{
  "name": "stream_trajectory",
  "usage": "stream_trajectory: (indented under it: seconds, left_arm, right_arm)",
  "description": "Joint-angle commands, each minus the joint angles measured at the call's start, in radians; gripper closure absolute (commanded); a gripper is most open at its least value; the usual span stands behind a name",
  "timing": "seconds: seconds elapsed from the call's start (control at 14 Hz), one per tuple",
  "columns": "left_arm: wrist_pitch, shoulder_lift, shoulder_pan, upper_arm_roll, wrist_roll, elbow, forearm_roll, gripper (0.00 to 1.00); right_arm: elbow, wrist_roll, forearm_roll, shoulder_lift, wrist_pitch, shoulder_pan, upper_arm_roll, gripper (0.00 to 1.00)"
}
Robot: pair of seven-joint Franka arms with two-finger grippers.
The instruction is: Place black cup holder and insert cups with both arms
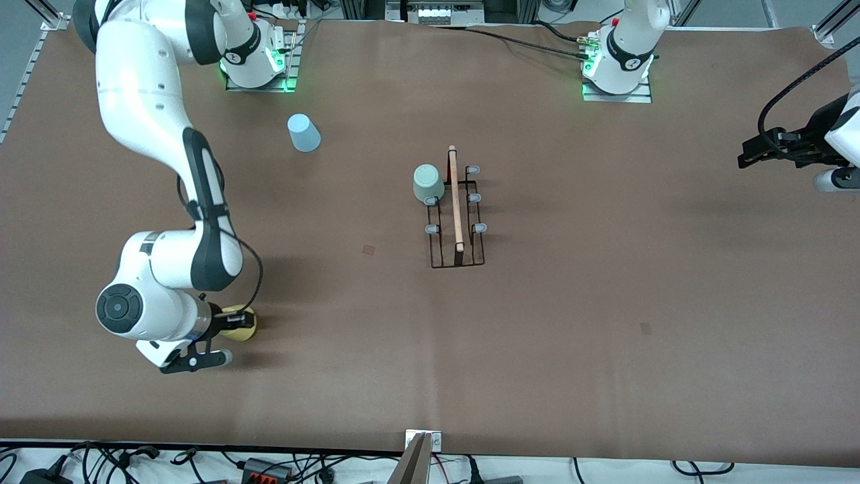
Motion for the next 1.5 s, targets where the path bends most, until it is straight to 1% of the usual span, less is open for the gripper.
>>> stream_trajectory:
  seconds: [0.0, 0.21, 0.36, 0.5, 0.79, 1.0, 1.21, 1.43]
  left_arm:
    - [-0.016, -0.010, 0.005, -0.002, 0.026, 0.005, -0.014, 0.00]
    - [-0.007, -0.009, 0.004, -0.007, 0.026, 0.019, -0.013, 0.00]
    - [0.016, 0.006, 0.005, -0.007, 0.026, 0.039, -0.010, 0.00]
    - [0.010, 0.007, 0.005, -0.007, 0.026, 0.041, -0.011, 0.00]
    - [0.009, 0.007, 0.001, -0.010, 0.026, 0.042, -0.008, 0.00]
    - [0.010, 0.008, 0.005, -0.010, 0.030, 0.042, -0.008, 0.00]
    - [0.013, 0.010, 0.002, -0.010, 0.030, 0.042, -0.005, 0.00]
    - [0.012, 0.010, 0.002, -0.010, 0.030, 0.044, -0.011, 0.00]
  right_arm:
    - [0.040, 0.003, -0.011, -0.073, -0.110, 0.086, 0.017, 0.63]
    - [0.040, 0.050, -0.011, -0.116, -0.151, 0.192, 0.015, 0.63]
    - [0.040, 0.109, -0.022, -0.135, -0.167, 0.298, 0.009, 0.63]
    - [0.041, 0.268, -0.028, -0.136, -0.158, 0.388, -0.010, 0.62]
    - [0.060, 0.486, -0.026, -0.132, -0.132, 0.504, -0.004, 0.62]
    - [0.058, 0.525, -0.026, -0.130, -0.130, 0.556, -0.001, 0.62]
    - [0.057, 0.535, -0.016, -0.124, -0.113, 0.556, 0.003, 0.62]
    - [0.055, 0.549, 0.006, -0.107, -0.090, 0.554, 0.022, 0.62]
